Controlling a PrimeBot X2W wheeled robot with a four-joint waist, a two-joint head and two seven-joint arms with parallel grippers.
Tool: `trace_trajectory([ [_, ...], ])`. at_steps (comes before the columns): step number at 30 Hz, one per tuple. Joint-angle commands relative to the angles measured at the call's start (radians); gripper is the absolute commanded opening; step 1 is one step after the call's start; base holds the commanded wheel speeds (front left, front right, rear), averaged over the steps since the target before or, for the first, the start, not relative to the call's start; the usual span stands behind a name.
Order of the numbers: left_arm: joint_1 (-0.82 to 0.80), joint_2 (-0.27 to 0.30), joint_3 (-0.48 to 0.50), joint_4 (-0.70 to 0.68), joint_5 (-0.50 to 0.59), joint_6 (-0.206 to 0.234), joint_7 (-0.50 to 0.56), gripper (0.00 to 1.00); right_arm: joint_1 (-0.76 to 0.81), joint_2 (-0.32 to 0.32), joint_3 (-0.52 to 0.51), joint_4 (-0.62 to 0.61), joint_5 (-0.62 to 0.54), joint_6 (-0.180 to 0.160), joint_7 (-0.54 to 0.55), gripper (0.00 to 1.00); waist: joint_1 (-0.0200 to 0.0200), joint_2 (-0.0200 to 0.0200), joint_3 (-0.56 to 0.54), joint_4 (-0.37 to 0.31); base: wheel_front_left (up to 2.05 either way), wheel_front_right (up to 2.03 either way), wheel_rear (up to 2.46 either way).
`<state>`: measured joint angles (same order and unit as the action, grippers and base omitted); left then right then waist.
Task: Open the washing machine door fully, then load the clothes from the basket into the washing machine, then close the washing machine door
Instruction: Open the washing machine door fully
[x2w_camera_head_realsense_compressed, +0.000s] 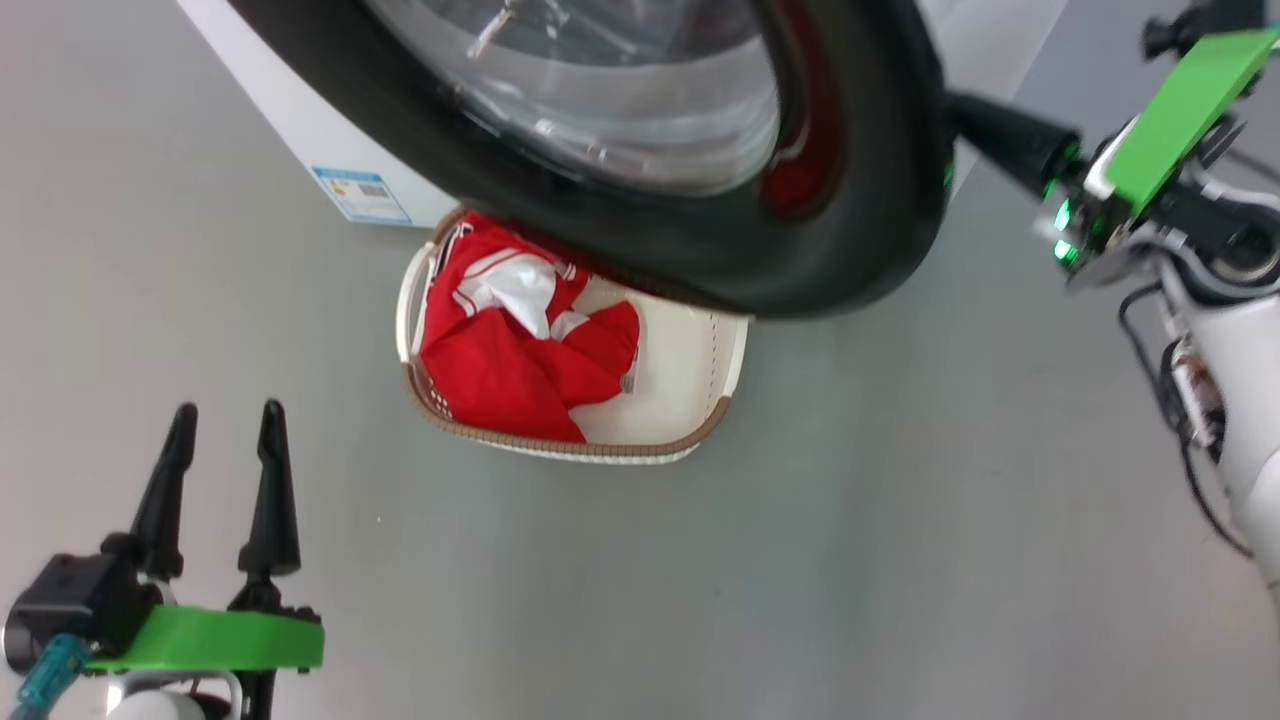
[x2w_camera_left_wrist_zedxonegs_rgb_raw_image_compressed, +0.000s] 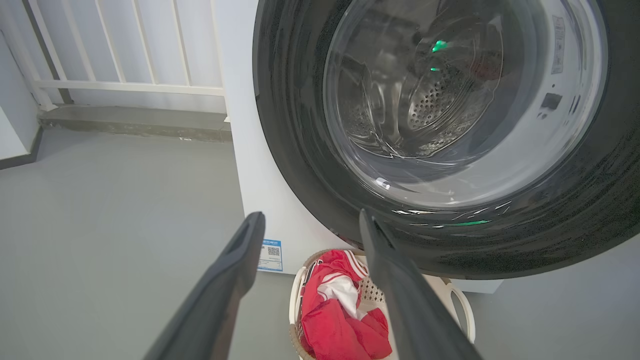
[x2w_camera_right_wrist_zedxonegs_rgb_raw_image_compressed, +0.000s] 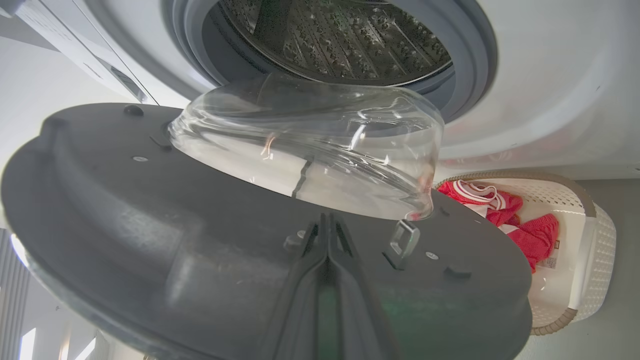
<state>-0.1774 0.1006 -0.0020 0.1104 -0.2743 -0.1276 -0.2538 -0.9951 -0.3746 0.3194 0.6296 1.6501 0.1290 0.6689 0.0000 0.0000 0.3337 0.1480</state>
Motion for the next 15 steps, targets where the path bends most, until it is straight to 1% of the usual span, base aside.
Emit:
trace_trajectory([
  [1,0.017,0.030,0.040,-0.013,0.010,-0.003,-0.008,1.00,0.047,0.026,0.023,-0.041,0.022,0.002,0.019,0.00,0.0000,0.0000,-0.035,-0.009,0.00,0.00,0.00],
  [8,0.057,0.034,0.044,-0.010,0.018,-0.003,-0.008,1.00,0.151,0.046,0.033,-0.112,0.037,0.002,0.039,0.00,0.0000,0.0000,-0.090,-0.009,0.00,0.00,0.00],
  [15,0.098,0.034,0.047,-0.009,0.025,-0.003,-0.008,1.00,0.252,0.077,0.035,-0.184,0.049,0.002,0.035,0.00,0.0000,0.0000,-0.142,0.009,0.00,0.00,0.00],
])
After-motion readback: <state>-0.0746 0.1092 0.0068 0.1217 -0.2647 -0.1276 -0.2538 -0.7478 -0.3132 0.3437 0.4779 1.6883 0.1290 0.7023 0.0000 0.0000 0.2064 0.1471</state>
